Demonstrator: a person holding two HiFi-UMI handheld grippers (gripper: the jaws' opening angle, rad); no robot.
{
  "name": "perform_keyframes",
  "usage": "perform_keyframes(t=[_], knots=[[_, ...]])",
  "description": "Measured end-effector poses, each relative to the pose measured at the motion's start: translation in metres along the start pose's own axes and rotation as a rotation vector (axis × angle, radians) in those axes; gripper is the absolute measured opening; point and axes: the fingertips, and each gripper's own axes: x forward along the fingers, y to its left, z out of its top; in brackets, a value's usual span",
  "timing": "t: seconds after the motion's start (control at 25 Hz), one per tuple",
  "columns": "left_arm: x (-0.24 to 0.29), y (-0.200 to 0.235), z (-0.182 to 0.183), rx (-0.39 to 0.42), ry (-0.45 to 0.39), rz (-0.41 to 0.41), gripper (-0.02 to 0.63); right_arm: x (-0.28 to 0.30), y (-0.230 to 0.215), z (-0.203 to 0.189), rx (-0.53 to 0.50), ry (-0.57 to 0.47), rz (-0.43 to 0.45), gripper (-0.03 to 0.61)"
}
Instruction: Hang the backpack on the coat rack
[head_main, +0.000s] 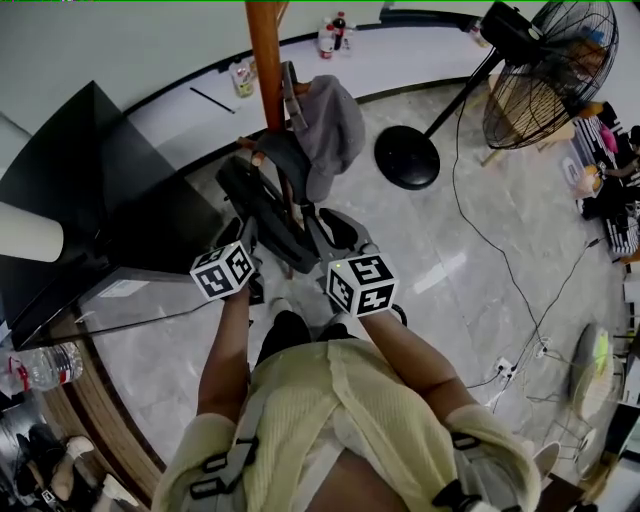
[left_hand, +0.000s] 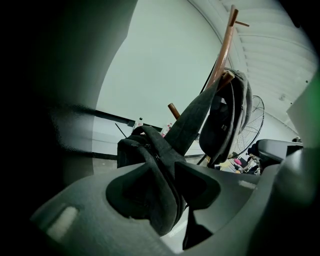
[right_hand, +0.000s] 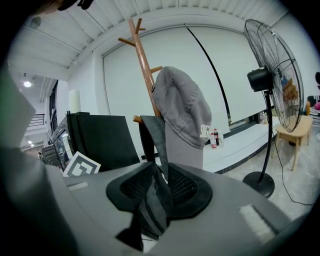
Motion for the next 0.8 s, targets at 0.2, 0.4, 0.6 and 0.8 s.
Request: perform_keyframes(t=[0.2,0.4,0.6,0.8], knots=[[-0.016,-0.015,0.004,-0.005,-0.026,-0.051,0.141,-0.002,-0.002,0.0,0.006,0.001,0.013,0.106],[-0.042,-0.032,0.022,0.006,-0.092,-0.1,0.11,-0.007,-0.002,0.001,0.01,-0.005,0.027,0.106],[-0.065,-0.054,0.045,0.046,-0.155,-0.142,0.086,-0.009,-0.007,0.001,0.014,-0.008,0.027,0.106],[-0.084,-0.076,0.063,0.1,-0.186,-0.185,0.073,-0.013,-0.007,0.005,0.024,-0.018,0.032,0.106]])
